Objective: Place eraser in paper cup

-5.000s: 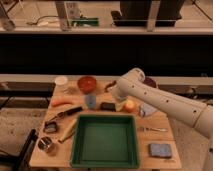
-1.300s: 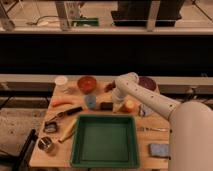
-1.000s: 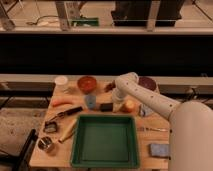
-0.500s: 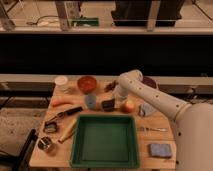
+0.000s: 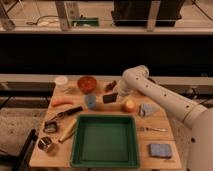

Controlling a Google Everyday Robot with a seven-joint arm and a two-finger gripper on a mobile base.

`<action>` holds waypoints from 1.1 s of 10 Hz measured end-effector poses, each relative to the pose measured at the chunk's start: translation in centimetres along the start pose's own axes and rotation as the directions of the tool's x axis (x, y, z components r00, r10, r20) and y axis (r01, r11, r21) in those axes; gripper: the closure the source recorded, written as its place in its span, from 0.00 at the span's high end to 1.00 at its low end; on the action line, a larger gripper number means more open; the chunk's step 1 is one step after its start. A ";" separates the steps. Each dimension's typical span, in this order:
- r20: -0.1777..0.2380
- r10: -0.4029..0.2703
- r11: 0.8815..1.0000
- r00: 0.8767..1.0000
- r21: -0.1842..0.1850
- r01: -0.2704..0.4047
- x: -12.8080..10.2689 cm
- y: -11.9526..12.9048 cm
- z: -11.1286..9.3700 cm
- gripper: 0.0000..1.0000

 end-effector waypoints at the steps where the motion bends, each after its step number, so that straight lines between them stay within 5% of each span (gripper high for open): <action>1: 0.010 -0.014 1.000 1.000 0.019 0.014 -0.7 -0.6 -0.8 0.16; 7: 0.063 -0.127 0.988 0.990 0.097 0.120 -6.4 -3.5 -3.8 0.16; 11: 0.101 -0.225 0.970 0.969 0.120 0.213 -11.5 -6.3 -3.1 0.16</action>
